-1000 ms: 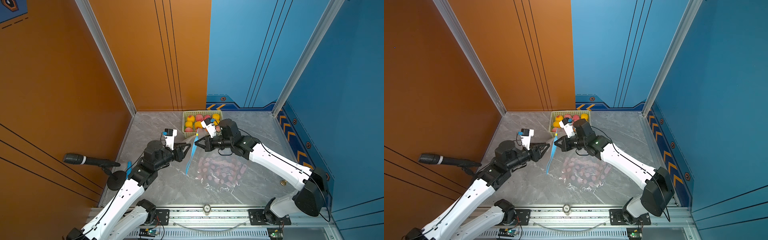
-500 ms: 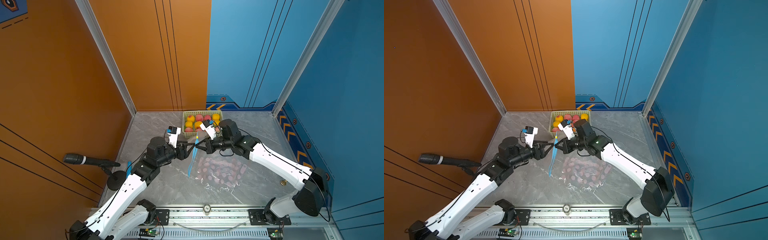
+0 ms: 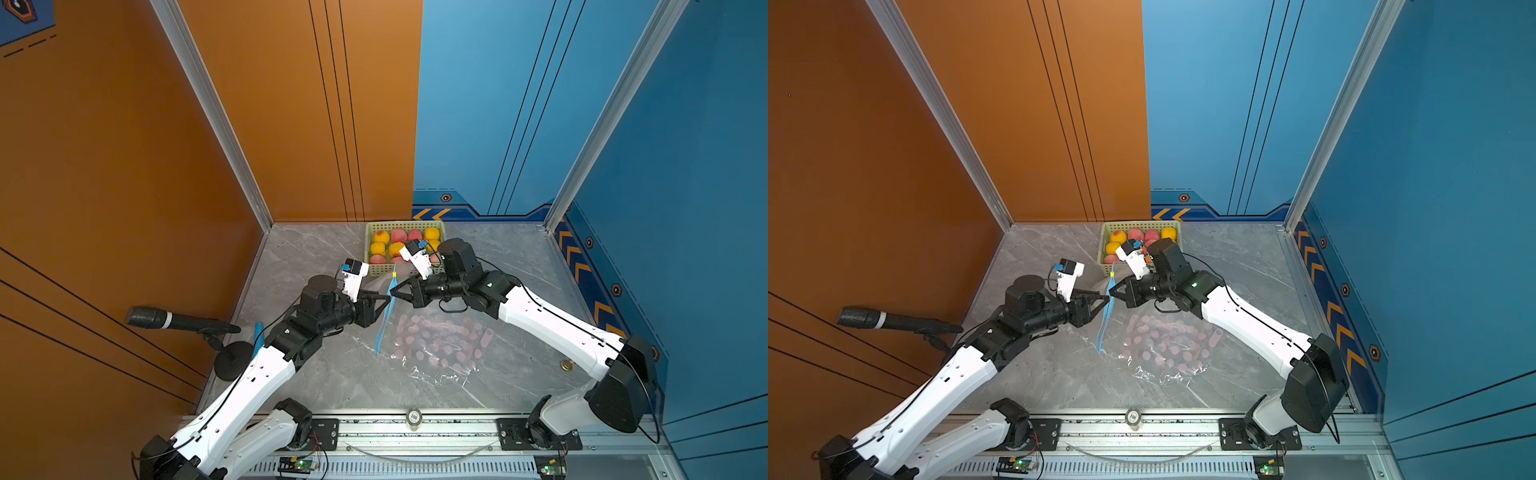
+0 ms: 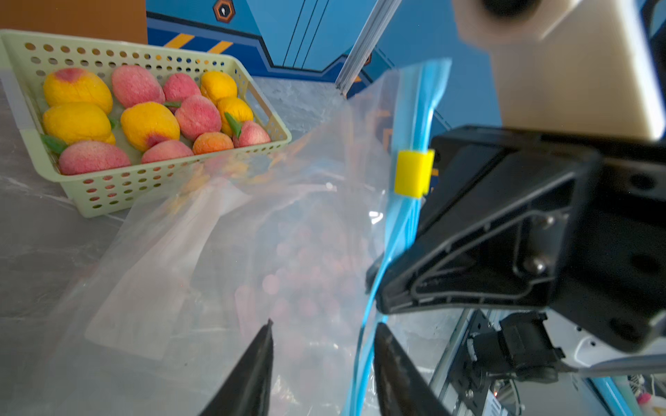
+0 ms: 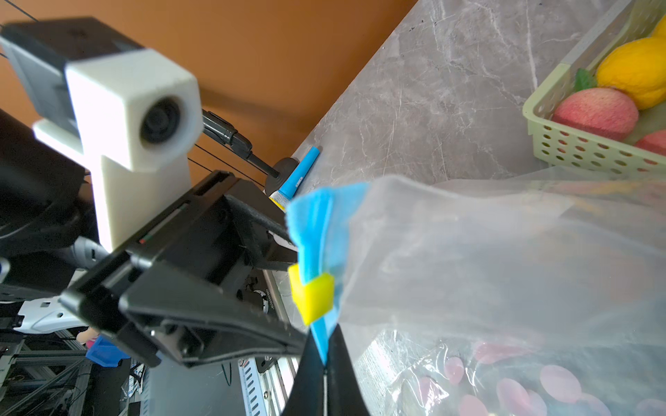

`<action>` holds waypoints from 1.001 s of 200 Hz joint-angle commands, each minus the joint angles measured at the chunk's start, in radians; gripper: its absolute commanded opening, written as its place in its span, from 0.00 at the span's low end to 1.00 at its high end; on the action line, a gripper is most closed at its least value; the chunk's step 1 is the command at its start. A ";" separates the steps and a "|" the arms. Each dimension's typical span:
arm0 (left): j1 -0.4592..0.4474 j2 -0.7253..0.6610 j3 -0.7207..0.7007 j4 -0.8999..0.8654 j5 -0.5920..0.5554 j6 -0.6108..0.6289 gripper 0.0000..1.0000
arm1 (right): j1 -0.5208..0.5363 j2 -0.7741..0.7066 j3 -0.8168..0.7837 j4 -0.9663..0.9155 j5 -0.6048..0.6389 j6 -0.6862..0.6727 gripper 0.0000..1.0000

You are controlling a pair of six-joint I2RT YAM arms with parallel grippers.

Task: Place the peach in a zip-top bag and seal the zipper
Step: Open the zipper of the food storage bag.

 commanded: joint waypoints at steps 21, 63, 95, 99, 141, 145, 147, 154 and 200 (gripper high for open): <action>-0.054 -0.041 0.001 -0.116 -0.110 0.059 0.55 | -0.005 0.004 0.020 0.013 0.036 0.017 0.00; -0.063 -0.038 -0.010 -0.110 -0.228 0.054 0.40 | -0.005 -0.002 0.025 0.009 0.032 0.025 0.00; -0.066 -0.021 -0.007 -0.079 -0.221 0.052 0.36 | -0.003 -0.005 0.019 0.017 0.038 0.041 0.00; -0.068 -0.019 -0.006 -0.076 -0.217 0.054 0.36 | -0.003 -0.005 0.017 0.022 0.038 0.043 0.00; -0.123 -0.009 -0.003 -0.060 -0.235 0.081 0.46 | 0.001 -0.002 0.002 0.060 0.050 0.076 0.00; -0.128 -0.009 -0.004 -0.061 -0.247 0.083 0.47 | 0.002 -0.002 0.001 0.064 0.051 0.079 0.00; -0.131 -0.008 -0.005 -0.061 -0.252 0.085 0.47 | 0.001 -0.002 0.001 0.066 0.050 0.081 0.00; -0.143 -0.010 -0.006 -0.063 -0.278 0.089 0.47 | 0.002 -0.003 -0.001 0.073 0.052 0.085 0.00; -0.182 -0.005 -0.011 -0.063 -0.449 0.090 0.34 | 0.008 -0.019 -0.015 0.092 0.058 0.104 0.00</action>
